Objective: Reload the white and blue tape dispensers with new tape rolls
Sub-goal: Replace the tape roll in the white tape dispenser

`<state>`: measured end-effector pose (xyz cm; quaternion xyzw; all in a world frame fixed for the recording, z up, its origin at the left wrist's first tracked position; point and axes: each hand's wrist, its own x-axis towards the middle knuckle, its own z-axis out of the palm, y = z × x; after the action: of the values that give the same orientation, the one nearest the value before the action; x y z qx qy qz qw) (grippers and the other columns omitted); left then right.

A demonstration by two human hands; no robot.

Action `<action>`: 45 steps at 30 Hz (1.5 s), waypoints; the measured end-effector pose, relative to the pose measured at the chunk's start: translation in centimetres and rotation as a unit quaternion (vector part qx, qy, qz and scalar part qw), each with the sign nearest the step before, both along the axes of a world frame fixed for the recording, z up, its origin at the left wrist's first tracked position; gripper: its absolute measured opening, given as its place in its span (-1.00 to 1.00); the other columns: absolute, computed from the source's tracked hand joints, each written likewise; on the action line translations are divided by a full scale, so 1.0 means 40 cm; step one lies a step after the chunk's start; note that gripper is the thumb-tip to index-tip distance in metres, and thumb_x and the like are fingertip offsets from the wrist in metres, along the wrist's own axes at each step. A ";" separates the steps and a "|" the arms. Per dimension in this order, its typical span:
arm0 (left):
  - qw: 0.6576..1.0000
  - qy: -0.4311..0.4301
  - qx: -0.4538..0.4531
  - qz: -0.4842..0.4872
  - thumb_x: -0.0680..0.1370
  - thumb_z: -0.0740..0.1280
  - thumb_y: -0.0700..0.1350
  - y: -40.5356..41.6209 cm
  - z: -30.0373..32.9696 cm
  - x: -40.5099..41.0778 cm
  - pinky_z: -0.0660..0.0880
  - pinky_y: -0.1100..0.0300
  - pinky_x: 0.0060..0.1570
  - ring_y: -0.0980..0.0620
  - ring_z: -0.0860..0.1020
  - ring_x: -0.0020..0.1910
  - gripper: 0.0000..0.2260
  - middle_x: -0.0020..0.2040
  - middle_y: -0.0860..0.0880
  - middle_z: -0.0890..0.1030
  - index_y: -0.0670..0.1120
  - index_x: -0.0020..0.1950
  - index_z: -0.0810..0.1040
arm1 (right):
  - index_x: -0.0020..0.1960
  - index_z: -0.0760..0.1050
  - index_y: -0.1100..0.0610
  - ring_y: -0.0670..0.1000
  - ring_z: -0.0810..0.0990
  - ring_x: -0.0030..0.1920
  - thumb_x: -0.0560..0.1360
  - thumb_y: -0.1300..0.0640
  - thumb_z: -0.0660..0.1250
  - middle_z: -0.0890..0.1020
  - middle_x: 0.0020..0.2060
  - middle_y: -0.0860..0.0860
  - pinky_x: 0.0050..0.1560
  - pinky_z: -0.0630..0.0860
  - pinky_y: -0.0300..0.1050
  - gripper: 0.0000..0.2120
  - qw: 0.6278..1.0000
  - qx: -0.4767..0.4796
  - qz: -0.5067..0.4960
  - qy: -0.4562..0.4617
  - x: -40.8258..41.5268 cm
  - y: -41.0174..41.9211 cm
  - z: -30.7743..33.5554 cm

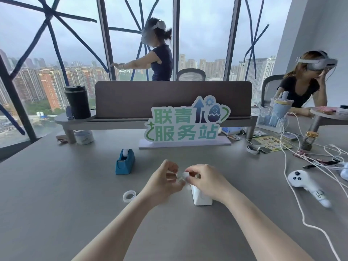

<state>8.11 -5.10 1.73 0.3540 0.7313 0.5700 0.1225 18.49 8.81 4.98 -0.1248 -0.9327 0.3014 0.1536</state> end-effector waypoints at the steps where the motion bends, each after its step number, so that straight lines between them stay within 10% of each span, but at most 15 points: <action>1: 1.000 -0.012 0.010 -0.006 0.38 0.49 -0.21 0.001 0.006 0.001 0.48 0.35 -0.27 0.26 0.55 -0.28 -0.72 -0.07 0.05 0.51 -0.05 -0.02 0.45 | 0.03 0.64 0.04 -0.11 0.55 -0.17 0.55 -0.03 0.32 0.65 -0.11 -0.08 -0.13 0.42 -0.23 -0.80 1.000 -0.006 0.005 0.003 0.001 0.000 0.004; 20: 0.979 -0.165 0.103 -0.062 0.38 0.50 -0.26 -0.001 0.058 0.007 0.58 0.19 0.02 0.04 0.66 -0.09 -0.71 -0.06 -0.13 0.71 -0.08 0.07 0.63 | 0.06 0.63 0.11 -0.02 0.52 -0.17 0.54 0.15 0.35 0.53 -0.21 -0.05 -0.09 0.46 -0.11 -0.87 0.996 0.051 0.036 0.058 0.018 0.019 0.045; 31: 0.944 -0.272 0.161 -0.094 0.46 0.39 -0.30 0.009 0.063 0.015 0.60 0.20 -0.14 -0.06 0.62 -0.05 -0.72 0.02 -0.19 0.63 -0.13 0.15 0.61 | 0.08 0.59 0.17 0.08 0.55 -0.12 0.54 0.21 0.32 0.55 -0.13 0.06 -0.03 0.51 0.00 -0.85 0.989 0.120 0.045 0.079 0.018 0.014 0.055; 45: 0.957 -0.214 0.171 -0.097 0.45 0.40 -0.33 0.033 0.099 0.026 0.59 0.28 -0.09 0.00 0.69 -0.07 -0.67 -0.02 -0.17 0.71 -0.12 0.19 0.59 | -0.03 0.70 0.13 0.07 0.67 -0.18 0.47 0.17 0.45 0.71 -0.20 0.08 -0.12 0.63 0.00 -0.90 0.985 -0.085 -0.025 0.150 0.001 0.019 0.038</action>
<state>9.16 -3.77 5.69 0.3090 0.5417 0.7343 0.2682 18.53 9.56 6.50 -0.1138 -0.8667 0.3912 0.2878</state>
